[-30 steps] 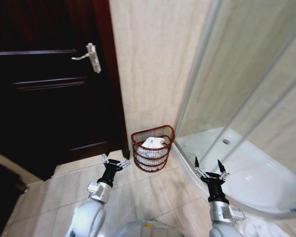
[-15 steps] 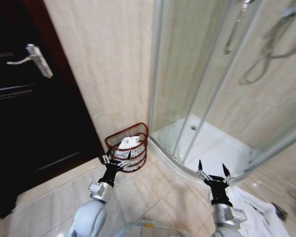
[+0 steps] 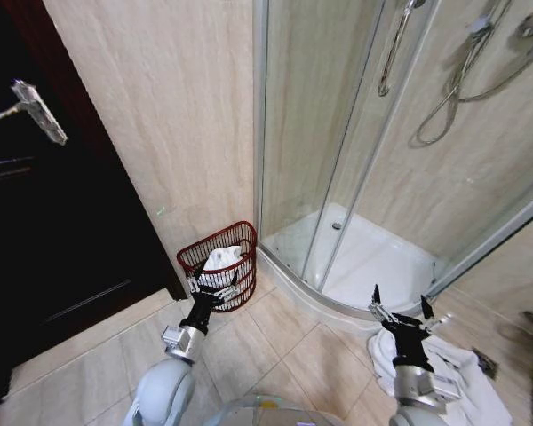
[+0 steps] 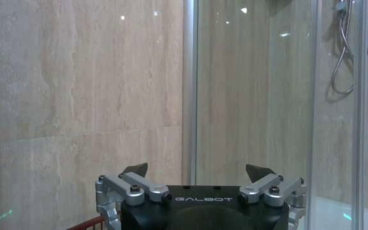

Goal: Discard the used towel into the hamper.

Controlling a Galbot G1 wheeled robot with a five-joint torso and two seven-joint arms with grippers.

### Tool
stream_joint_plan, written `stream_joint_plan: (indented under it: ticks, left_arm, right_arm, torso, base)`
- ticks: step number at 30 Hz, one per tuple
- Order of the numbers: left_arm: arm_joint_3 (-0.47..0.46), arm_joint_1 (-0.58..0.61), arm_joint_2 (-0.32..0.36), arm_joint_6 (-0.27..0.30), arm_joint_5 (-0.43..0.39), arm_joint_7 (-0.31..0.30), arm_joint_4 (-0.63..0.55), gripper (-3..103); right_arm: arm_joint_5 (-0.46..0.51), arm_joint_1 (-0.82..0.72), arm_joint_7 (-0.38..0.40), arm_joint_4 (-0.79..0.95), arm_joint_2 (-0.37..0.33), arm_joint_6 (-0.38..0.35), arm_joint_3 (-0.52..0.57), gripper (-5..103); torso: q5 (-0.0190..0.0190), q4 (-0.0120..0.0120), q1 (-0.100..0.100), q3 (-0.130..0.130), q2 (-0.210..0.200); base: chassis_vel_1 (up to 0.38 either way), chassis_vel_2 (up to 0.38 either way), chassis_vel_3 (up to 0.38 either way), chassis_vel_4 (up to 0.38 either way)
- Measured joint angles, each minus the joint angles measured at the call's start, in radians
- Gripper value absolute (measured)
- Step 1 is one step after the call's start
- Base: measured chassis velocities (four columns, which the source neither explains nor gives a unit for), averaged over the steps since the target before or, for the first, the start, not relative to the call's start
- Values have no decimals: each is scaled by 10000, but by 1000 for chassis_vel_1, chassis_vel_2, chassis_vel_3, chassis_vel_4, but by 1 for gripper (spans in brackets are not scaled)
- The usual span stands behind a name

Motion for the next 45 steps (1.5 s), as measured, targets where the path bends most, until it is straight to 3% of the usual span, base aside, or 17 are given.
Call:
stream_joint_plan:
  ticks: [8,18,32,45]
  left_arm:
    - [-56,44,-9,7,13,7,-16,100]
    - [70,7,-98,21,129,15,-45,100]
    - [5,-82,-9,14,10,21,-20,100]
    - [-115,-164,110,-2,-185,50,58,100]
  right_arm:
    - [13,28,-152,-94,-25,47,-32,100]
    - [-293,268,-116,280,-146,-392,-517,100]
    - [-657,510,1061,460,-744,-710,-1492,100]
    - [-892,628,1138,436,-669,-781,-1608,100]
  torso:
    - [0,-1,0,0,0]
    - [1,-3,1,0,0]
    - [-2,-1,1,0,0]
    - [0,-1,0,0,0]
  base:
    - [0,0,0,0]
    - [-63,-88,55,80]
    - [-9,-111,9,107]
    - [-71,-148,71,140]
